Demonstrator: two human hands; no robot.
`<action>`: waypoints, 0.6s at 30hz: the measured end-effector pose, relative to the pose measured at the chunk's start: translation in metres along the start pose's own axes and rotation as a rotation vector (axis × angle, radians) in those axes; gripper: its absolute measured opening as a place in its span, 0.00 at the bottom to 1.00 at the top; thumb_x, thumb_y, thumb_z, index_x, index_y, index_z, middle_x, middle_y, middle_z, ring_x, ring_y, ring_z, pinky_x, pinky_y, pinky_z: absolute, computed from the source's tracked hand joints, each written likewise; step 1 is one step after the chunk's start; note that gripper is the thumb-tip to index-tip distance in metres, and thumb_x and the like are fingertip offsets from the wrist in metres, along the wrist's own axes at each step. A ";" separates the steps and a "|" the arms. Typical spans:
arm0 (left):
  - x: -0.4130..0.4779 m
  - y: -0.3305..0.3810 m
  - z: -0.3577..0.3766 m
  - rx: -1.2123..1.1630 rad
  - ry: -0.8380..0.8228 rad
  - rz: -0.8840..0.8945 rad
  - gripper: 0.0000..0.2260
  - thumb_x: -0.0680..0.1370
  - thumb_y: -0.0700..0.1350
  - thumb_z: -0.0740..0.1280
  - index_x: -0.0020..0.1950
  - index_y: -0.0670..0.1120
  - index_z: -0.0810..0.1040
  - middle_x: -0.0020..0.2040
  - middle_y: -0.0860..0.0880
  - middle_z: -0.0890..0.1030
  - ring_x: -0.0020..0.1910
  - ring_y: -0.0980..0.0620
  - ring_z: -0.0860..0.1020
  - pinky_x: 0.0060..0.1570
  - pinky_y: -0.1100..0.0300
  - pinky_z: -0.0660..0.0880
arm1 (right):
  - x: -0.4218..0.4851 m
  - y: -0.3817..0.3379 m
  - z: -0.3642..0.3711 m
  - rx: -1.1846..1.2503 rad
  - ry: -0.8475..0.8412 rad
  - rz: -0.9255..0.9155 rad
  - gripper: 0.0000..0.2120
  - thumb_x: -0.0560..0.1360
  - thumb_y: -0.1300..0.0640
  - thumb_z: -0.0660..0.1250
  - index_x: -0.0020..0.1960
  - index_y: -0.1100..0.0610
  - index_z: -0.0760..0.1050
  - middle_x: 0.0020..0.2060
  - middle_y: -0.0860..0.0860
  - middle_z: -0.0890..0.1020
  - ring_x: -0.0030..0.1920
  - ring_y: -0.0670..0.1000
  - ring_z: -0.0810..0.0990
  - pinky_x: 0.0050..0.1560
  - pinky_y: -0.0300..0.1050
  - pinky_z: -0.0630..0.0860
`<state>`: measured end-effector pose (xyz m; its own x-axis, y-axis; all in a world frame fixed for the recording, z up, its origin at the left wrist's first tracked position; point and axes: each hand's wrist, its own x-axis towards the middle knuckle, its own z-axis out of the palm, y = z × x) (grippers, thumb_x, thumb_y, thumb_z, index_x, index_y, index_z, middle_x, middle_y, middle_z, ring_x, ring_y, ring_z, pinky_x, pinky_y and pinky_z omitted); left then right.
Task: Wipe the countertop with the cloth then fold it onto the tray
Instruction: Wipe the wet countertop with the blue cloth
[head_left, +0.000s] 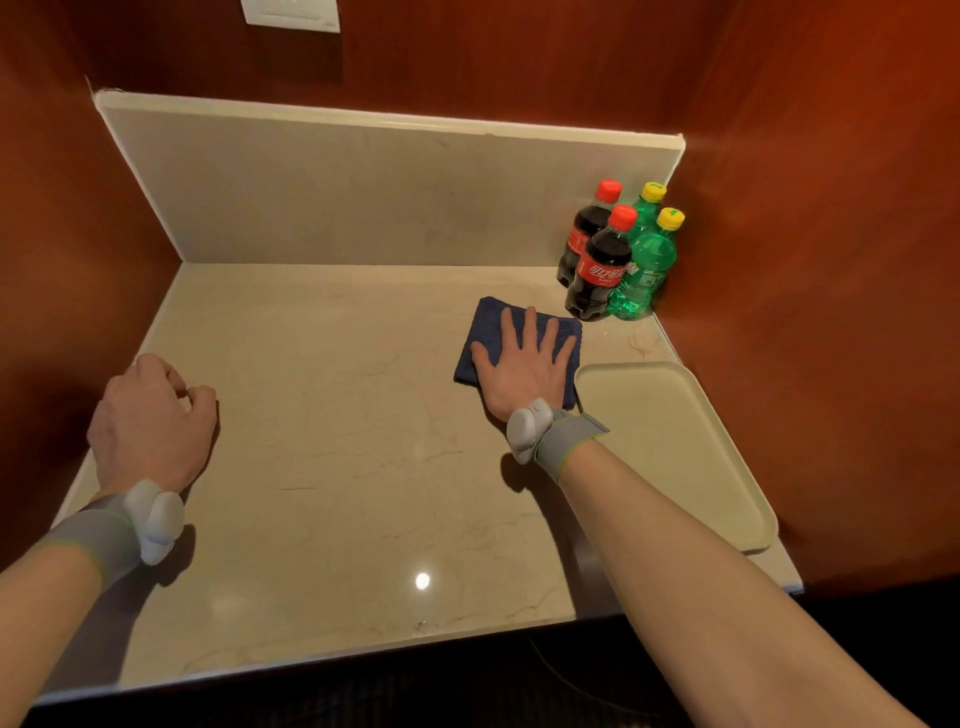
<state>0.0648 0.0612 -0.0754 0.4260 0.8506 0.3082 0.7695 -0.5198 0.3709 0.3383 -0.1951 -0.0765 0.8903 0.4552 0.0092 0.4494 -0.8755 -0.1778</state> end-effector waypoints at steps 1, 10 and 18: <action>0.000 0.000 0.000 -0.001 -0.001 0.000 0.07 0.78 0.48 0.65 0.46 0.48 0.68 0.43 0.43 0.74 0.47 0.35 0.76 0.42 0.44 0.72 | 0.004 -0.002 0.002 0.004 0.016 0.056 0.37 0.84 0.33 0.46 0.87 0.50 0.48 0.87 0.55 0.48 0.85 0.64 0.44 0.82 0.69 0.37; 0.000 0.005 0.001 0.027 0.000 0.009 0.08 0.78 0.49 0.65 0.47 0.47 0.68 0.43 0.41 0.76 0.47 0.34 0.76 0.42 0.44 0.73 | 0.003 -0.019 0.007 0.013 0.061 0.225 0.37 0.84 0.35 0.47 0.87 0.52 0.47 0.86 0.60 0.48 0.84 0.68 0.43 0.80 0.72 0.38; -0.004 0.009 -0.003 0.039 0.025 0.013 0.09 0.77 0.50 0.65 0.45 0.47 0.68 0.41 0.43 0.74 0.43 0.36 0.75 0.41 0.43 0.76 | -0.033 -0.041 0.004 -0.011 -0.020 -0.109 0.36 0.85 0.35 0.44 0.87 0.51 0.44 0.86 0.58 0.44 0.85 0.66 0.41 0.81 0.69 0.40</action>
<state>0.0690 0.0528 -0.0710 0.4245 0.8413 0.3346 0.7824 -0.5268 0.3321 0.2899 -0.1736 -0.0738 0.8344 0.5510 0.0079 0.5445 -0.8221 -0.1662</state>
